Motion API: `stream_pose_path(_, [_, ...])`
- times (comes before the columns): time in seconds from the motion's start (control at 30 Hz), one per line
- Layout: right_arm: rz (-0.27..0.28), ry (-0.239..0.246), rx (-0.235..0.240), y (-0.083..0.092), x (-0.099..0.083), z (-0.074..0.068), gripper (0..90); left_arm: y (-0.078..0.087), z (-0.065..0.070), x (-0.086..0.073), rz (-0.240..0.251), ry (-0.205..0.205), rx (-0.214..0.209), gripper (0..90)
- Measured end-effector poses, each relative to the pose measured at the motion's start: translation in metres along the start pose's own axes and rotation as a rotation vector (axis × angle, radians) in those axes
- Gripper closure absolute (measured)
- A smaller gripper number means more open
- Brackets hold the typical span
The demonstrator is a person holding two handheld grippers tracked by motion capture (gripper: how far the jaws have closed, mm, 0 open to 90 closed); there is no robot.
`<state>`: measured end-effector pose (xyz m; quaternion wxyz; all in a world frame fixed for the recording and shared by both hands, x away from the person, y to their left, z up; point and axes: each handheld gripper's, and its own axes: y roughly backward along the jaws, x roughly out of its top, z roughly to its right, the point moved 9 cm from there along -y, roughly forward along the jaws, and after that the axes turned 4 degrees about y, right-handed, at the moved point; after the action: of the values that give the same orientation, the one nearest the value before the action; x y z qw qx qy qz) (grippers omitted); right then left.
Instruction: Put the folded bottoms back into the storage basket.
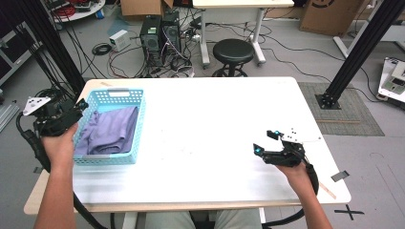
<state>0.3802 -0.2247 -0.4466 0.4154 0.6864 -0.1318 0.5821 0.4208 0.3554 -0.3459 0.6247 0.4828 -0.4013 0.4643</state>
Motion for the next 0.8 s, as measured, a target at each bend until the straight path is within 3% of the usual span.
stream_pose_path(0.2, [-0.013,0.0,0.007,-0.003,-0.002,-0.003,21.2,0.004,0.011,-0.003,0.031,-0.001,-0.04,35.6])
stream_pose_path(0.37, [-0.011,0.0,0.007,-0.003,-0.002,-0.003,21.2,0.005,0.032,-0.008,0.051,-0.022,-0.122,27.9])
stream_pose_path(0.43, [-0.012,-0.004,0.008,-0.003,-0.002,-0.003,21.1,0.004,0.046,-0.013,0.049,-0.042,-0.163,25.4])
stream_pose_path(0.47, [-0.012,-0.002,0.008,-0.003,-0.002,-0.003,21.2,0.004,0.046,-0.013,0.049,-0.042,-0.163,24.1])
stream_pose_path(0.67, [-0.019,0.009,0.011,-0.005,-0.003,-0.003,21.1,0.004,0.08,-0.024,0.058,-0.074,-0.227,22.6])
stream_pose_path(0.7, [-0.021,0.008,0.012,-0.004,-0.003,-0.003,21.1,0.004,0.092,-0.028,0.06,-0.081,-0.25,22.6])
stream_pose_path(0.73, [-0.021,0.008,0.012,-0.004,-0.003,-0.003,21.1,0.004,0.092,-0.028,0.06,-0.081,-0.25,22.6])
stream_pose_path(0.8, [-0.02,0.007,0.01,-0.004,-0.003,-0.003,21.2,0.004,0.105,-0.032,0.057,-0.098,-0.27,22.6])
